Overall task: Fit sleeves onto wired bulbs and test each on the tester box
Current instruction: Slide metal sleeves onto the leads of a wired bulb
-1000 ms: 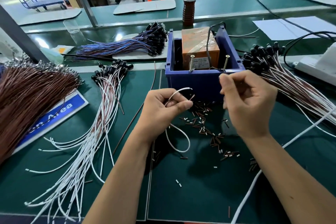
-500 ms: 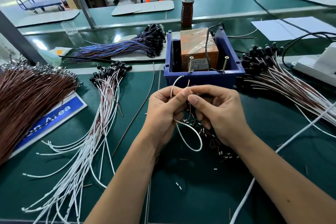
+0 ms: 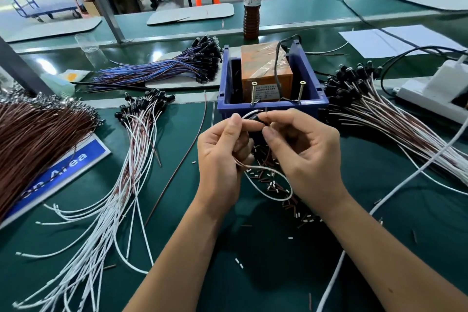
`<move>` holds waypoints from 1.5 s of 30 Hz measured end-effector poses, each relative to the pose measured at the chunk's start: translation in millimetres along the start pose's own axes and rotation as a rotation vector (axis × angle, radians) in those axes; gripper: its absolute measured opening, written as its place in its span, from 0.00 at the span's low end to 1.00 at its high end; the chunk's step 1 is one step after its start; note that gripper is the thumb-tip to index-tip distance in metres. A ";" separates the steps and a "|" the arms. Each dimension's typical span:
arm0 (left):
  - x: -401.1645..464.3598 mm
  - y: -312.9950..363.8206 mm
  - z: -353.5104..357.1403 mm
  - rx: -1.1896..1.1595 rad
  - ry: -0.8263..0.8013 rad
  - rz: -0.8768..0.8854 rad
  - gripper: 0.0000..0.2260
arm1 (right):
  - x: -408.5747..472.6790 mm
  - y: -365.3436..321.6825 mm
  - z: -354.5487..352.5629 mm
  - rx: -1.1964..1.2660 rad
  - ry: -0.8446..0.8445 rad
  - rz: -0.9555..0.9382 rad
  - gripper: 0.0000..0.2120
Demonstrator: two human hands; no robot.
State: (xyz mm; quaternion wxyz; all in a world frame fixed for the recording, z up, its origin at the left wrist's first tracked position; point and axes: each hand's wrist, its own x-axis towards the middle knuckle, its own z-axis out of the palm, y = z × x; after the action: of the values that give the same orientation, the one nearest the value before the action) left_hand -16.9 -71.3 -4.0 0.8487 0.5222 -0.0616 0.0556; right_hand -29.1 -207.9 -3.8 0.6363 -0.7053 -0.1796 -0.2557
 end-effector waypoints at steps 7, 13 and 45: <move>4.3 -7.2 27.7 0.272 0.255 0.361 0.14 | 7.3 7.4 -8.7 -0.039 0.276 0.026 0.06; -3.1 -15.5 35.1 0.347 0.340 0.512 0.13 | 9.4 7.2 -7.7 -0.008 0.399 0.089 0.04; 10.5 -9.6 24.3 1.000 0.389 0.792 0.08 | 13.1 10.5 -8.8 -0.294 0.450 0.026 0.05</move>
State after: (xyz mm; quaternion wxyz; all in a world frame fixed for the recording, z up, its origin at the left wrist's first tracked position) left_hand -6.1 -97.0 0.1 0.4157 0.7713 -0.0614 0.4781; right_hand -13.7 -218.9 -4.0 0.5542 -0.7178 0.0144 -0.4212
